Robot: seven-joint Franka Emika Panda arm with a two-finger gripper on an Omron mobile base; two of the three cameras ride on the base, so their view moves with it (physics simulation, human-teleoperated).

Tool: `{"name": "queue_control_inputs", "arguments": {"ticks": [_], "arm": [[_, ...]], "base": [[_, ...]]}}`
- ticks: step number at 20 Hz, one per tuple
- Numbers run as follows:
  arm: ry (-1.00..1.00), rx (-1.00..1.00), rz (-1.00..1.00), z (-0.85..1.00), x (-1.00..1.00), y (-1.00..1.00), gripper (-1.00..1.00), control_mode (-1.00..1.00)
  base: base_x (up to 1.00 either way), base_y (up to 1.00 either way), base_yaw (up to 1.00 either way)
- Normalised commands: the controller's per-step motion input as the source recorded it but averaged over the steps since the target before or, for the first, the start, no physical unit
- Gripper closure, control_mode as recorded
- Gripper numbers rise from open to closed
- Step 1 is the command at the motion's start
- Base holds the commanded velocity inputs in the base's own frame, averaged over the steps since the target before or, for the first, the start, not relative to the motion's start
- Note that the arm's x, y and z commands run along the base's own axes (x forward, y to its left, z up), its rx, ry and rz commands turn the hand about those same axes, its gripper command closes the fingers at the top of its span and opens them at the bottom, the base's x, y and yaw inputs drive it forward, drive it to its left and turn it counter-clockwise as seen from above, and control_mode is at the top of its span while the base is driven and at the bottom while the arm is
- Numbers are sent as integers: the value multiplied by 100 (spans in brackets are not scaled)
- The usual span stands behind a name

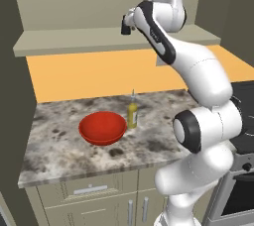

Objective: Retrieve the bottle and the shaker from the cabinet and place them next to the mixing bowl on the counter. Then add garlic from the fridge to the mixing bowl.

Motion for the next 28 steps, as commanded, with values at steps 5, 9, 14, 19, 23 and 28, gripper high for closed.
{"name": "queue_control_inputs", "arguments": {"ticks": [5,9,14,19,23,28], "arm": [[0,-4,0,-10,39,17,-100,-100],[0,-3,0,-23,20,4,-100,-100],[0,-1,0,-4,32,0,-100,-100],[0,0,0,0,46,0,-100,-100],[0,0,0,0,39,0,-100,-100],[0,0,0,0,37,0,-100,-100]], "base": [[0,0,0],[0,0,0],[0,0,0],[0,0,0],[0,0,0],[0,0,0]]}}
